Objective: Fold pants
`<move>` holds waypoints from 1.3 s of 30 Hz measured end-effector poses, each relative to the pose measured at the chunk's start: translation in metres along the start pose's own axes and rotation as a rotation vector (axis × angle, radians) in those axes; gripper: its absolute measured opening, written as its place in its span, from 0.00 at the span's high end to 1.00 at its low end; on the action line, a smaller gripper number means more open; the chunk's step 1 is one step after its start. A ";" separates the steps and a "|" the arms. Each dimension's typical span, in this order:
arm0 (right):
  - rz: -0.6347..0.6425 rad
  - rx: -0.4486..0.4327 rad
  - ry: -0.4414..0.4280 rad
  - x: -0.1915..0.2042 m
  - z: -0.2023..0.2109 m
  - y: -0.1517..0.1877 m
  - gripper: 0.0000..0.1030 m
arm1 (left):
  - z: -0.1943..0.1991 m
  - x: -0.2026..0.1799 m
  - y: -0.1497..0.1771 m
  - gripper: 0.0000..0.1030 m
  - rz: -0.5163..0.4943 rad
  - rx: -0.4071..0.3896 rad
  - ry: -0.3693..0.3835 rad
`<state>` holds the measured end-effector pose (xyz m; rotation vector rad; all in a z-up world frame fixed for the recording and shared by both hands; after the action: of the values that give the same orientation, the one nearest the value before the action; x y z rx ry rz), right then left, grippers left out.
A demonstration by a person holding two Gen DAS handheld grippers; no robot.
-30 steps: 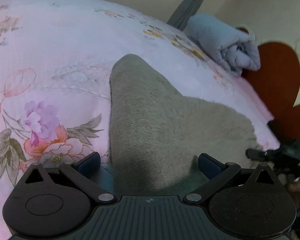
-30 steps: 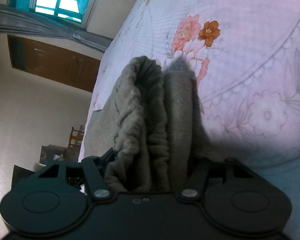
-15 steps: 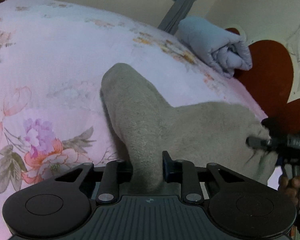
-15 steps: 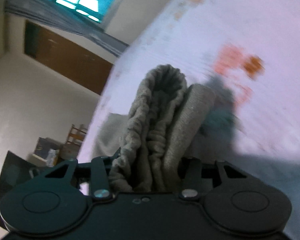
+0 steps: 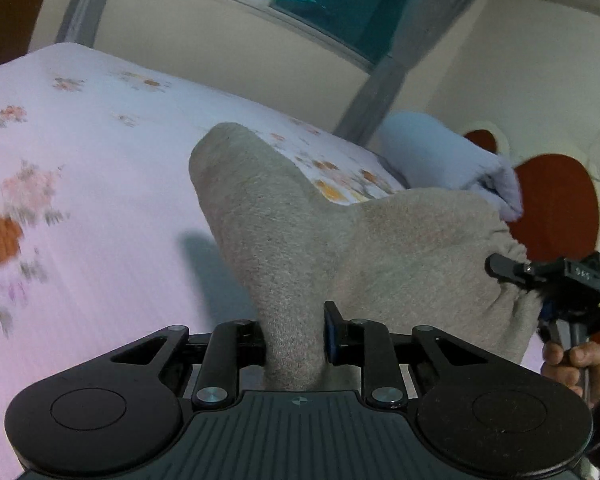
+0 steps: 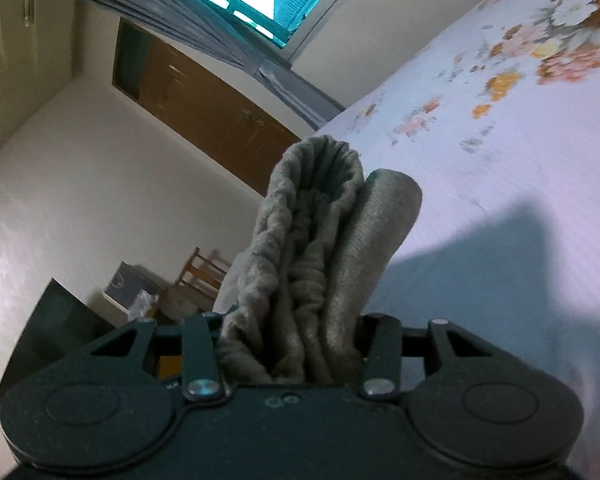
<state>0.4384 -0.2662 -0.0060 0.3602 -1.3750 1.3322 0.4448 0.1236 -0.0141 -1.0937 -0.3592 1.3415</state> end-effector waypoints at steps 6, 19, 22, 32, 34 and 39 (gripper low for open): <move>-0.185 0.025 0.210 -0.108 -0.069 -0.009 0.55 | -0.072 0.069 0.013 0.04 0.060 0.132 -0.176; 0.108 -0.199 0.341 -0.050 0.026 0.000 0.22 | 0.002 0.048 0.042 0.00 -0.031 -0.111 -0.255; 0.262 -0.193 0.406 -0.015 0.006 0.015 0.06 | 0.001 0.027 0.049 0.00 -0.087 -0.083 -0.287; 0.324 -0.169 0.663 -0.004 0.015 0.044 0.06 | 0.039 0.025 0.065 0.00 -0.051 -0.075 -0.426; 0.358 -0.201 0.606 0.019 0.038 0.055 0.06 | 0.060 0.013 0.069 0.00 -0.047 -0.113 -0.413; 0.440 -0.236 0.558 0.062 0.077 0.097 0.06 | 0.115 -0.031 0.093 0.00 -0.091 -0.183 -0.441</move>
<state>0.3024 -0.2716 0.0192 -0.4727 -1.1421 1.4535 0.2937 0.1309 -0.0201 -0.9096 -0.8603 1.4845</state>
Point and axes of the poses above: each gripper's, at about its wrist camera, not at the fingertips, and z roughly against the way its jaws point, x to its left, y to its underside, the point moved 1 cm from there along -z, roughly the way its jaws point, and after that the axes turned 6 degrees about -z, right-handed, at the moved point
